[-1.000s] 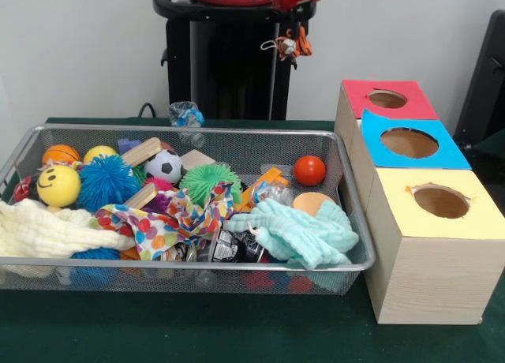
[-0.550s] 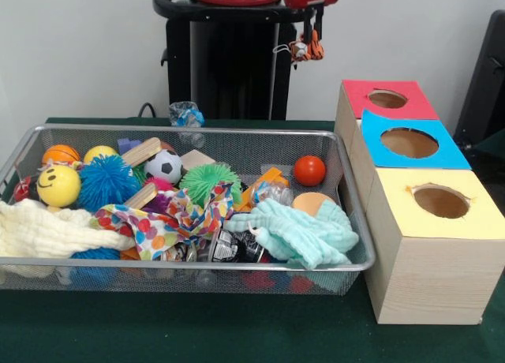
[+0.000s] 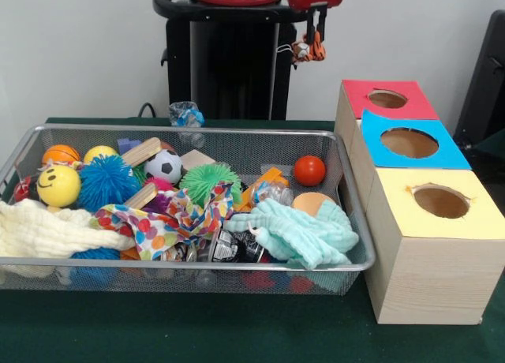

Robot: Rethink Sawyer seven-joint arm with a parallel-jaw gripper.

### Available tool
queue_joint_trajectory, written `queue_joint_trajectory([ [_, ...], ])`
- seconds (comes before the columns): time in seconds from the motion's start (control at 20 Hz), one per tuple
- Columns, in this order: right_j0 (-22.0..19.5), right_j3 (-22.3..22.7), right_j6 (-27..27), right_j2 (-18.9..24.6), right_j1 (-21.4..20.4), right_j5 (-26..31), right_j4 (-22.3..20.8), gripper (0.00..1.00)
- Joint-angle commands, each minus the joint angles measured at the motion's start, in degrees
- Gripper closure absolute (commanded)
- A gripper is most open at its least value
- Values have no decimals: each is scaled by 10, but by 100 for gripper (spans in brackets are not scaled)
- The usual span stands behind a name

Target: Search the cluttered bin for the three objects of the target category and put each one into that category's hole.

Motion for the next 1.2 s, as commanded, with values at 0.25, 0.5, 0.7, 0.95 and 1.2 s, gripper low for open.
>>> queue_joint_trajectory([
  [0.25,54,21,165,48,-14,49,97,100],
  [0.5,100,15,192,74,3,40,146,100],
  [0.7,138,20,218,92,-5,41,190,100],
  [0.95,169,14,242,105,0,39,222,100],
  [1.2,195,-11,254,109,24,37,241,100],
])
